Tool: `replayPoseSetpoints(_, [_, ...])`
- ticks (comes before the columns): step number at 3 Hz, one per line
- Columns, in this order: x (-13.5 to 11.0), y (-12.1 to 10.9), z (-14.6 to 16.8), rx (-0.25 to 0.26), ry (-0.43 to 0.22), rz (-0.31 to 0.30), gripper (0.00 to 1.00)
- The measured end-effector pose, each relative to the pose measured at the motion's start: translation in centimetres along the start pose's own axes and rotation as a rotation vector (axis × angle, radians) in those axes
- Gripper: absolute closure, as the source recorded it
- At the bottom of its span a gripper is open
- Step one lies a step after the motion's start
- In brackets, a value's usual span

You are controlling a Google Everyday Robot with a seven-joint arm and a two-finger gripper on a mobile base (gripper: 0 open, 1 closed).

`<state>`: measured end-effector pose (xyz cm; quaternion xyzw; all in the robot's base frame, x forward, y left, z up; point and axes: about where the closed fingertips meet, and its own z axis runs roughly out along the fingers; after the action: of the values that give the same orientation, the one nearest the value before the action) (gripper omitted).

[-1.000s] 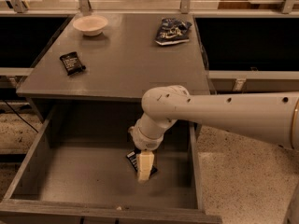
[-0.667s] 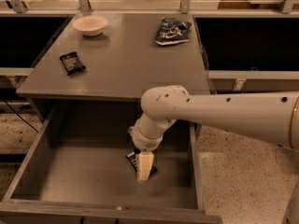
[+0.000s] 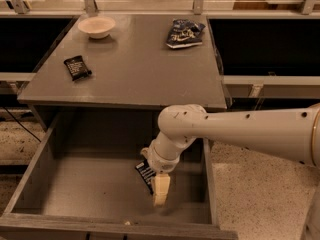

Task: Pick rxbar blueberry from top drawer and place on counter

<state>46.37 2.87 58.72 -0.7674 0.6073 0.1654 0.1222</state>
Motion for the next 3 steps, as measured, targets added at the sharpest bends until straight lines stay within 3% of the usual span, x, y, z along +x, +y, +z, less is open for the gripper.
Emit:
replayPoseSetpoints(1, [0.0, 0.0, 0.0, 0.0, 0.0, 0.0, 0.02])
replayPoseSetpoints(3, [0.0, 0.0, 0.0, 0.0, 0.0, 0.0, 0.49])
